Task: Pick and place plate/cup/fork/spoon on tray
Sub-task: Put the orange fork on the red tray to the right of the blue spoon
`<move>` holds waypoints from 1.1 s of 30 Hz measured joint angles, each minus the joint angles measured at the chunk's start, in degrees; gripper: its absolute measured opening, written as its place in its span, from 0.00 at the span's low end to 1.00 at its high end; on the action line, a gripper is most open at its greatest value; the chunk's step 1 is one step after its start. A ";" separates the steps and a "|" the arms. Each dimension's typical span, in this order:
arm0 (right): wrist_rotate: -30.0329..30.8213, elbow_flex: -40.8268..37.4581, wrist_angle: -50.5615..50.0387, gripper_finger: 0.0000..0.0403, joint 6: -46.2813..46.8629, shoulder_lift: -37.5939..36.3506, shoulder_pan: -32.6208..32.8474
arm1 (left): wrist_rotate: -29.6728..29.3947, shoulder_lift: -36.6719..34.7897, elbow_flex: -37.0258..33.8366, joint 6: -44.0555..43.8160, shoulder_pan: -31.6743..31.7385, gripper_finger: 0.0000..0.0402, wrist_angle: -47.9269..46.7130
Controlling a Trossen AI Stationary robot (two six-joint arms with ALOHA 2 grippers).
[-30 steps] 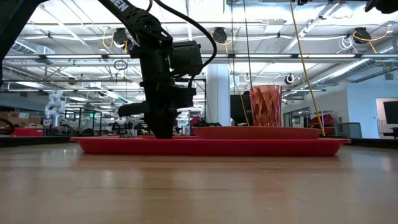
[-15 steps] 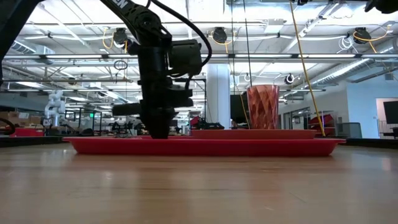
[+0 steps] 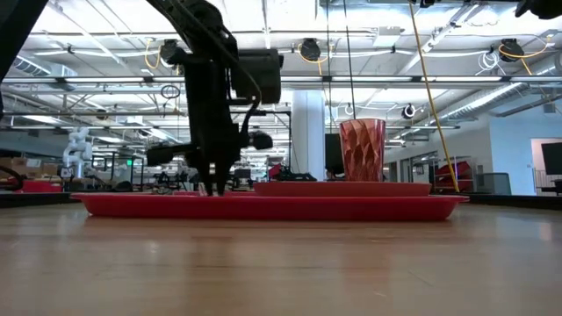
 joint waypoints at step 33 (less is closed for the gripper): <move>4.25 -0.01 -1.43 0.34 -0.98 0.00 0.00 | -3.88 -7.93 -4.07 20.82 -0.74 0.09 0.45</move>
